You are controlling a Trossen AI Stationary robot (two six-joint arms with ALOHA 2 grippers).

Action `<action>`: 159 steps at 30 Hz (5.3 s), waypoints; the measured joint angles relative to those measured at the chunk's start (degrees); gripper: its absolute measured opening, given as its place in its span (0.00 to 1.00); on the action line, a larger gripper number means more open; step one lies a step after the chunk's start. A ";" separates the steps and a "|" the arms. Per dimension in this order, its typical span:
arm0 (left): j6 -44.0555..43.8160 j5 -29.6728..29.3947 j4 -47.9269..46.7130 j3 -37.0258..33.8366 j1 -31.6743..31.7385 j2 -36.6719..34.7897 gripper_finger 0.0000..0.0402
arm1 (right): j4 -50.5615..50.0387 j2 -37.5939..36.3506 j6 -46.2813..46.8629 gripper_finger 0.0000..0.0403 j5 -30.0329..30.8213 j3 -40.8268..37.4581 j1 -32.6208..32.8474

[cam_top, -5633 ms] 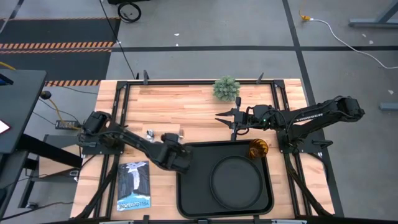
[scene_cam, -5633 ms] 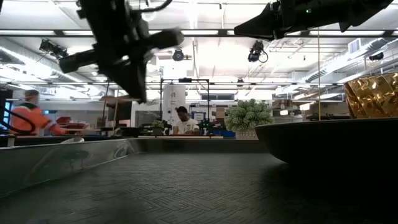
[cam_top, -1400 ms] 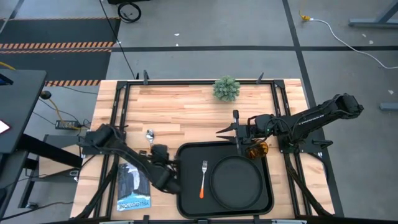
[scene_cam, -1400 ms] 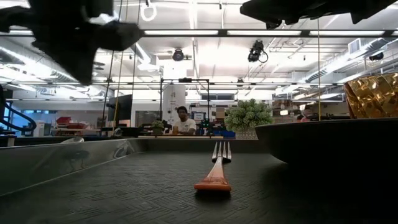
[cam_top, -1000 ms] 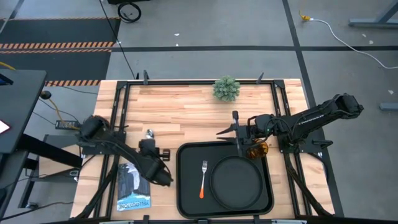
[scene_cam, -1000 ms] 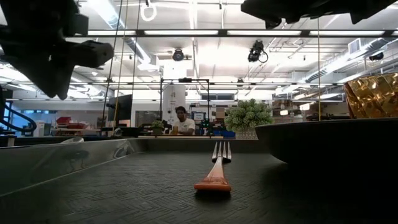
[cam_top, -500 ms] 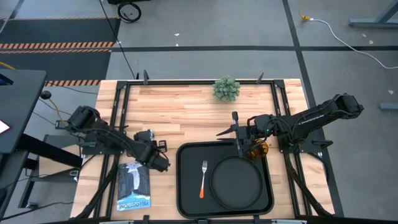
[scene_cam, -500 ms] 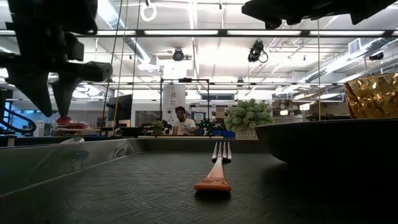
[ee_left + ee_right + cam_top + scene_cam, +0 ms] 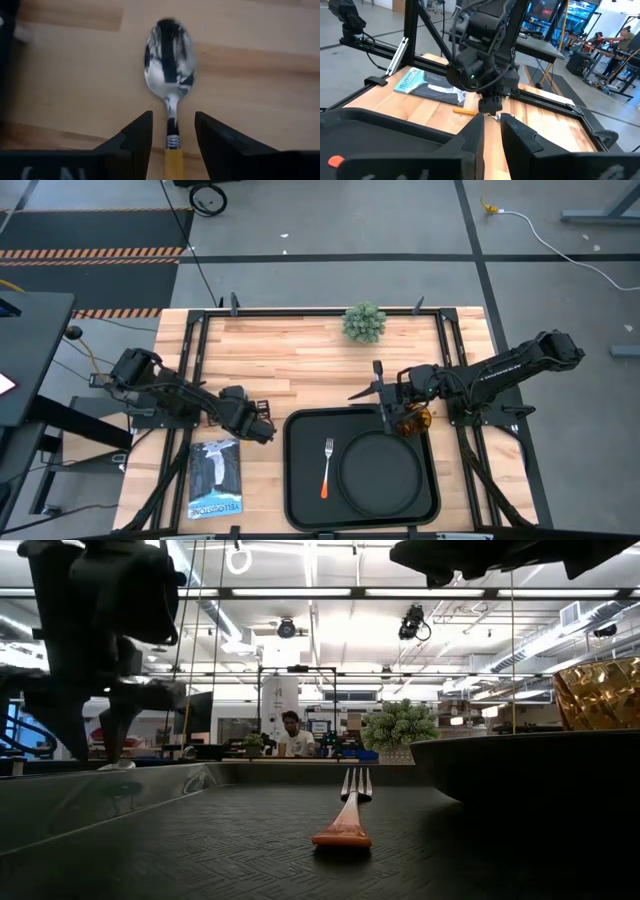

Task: Pick and place plate/cup/fork/spoon on tray
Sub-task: Put the yellow spoon on the left side of the white orange fork, then return to Home Position

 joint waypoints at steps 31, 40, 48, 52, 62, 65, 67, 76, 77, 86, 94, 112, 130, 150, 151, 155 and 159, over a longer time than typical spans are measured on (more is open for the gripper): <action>5.13 7.86 8.65 -3.37 1.50 -0.07 0.15 | 0.56 0.02 -0.39 0.17 0.04 0.00 1.22; 6.37 8.76 6.77 -2.28 1.50 0.11 0.14 | 0.43 0.02 -0.42 0.17 0.07 0.00 1.22; 7.37 8.20 0.68 2.28 1.34 0.15 0.15 | 0.36 0.02 -0.43 0.17 0.11 0.00 1.19; 8.52 6.65 0.34 4.76 1.23 0.15 0.15 | 0.32 0.02 -0.44 0.17 0.17 0.00 1.19; 14.85 -1.84 2.96 13.66 1.26 0.09 0.14 | -1.47 0.02 -0.36 0.17 0.20 0.00 1.19; 17.08 -3.58 4.70 14.91 1.24 0.09 0.14 | -1.48 0.02 -0.26 0.17 0.20 0.00 1.19; 17.68 -4.13 5.97 15.44 1.03 0.09 0.14 | -1.67 0.02 -0.24 0.17 0.20 0.00 1.19; 18.22 -4.98 10.64 18.25 -1.61 4.98 0.13 | -1.84 0.02 -0.20 0.17 0.13 0.00 1.19; 18.08 -5.00 11.08 18.85 -1.87 5.68 0.13 | -1.87 0.02 -0.20 0.17 0.09 0.00 1.19; 18.13 -5.05 10.41 28.43 -4.04 13.12 0.13 | -1.95 0.02 -0.18 0.17 0.02 0.00 1.32; 17.62 -4.52 9.79 36.08 -6.08 19.03 0.13 | -2.50 0.02 -0.50 0.17 0.26 -0.01 2.31; 13.13 -3.90 8.13 50.28 -9.98 30.35 0.13 | -3.12 0.02 -0.64 0.17 0.49 0.00 2.49; 2.84 2.12 2.09 50.92 -10.85 34.14 0.13 | -3.18 0.02 -1.05 0.17 0.53 -0.01 2.53; 2.54 1.44 1.24 50.92 -10.44 34.14 0.21 | -3.14 0.02 -1.25 0.17 0.52 0.00 2.53; 2.56 1.44 1.24 50.92 -10.44 34.14 0.22 | -3.14 0.02 -1.27 0.17 0.52 0.00 2.53; 2.56 1.44 1.08 50.90 -10.44 34.14 0.23 | -3.14 0.02 -1.26 0.17 0.51 0.00 2.53; 3.05 1.44 0.32 50.90 -10.41 34.14 0.23 | -3.14 0.02 -1.27 0.17 0.50 0.00 2.53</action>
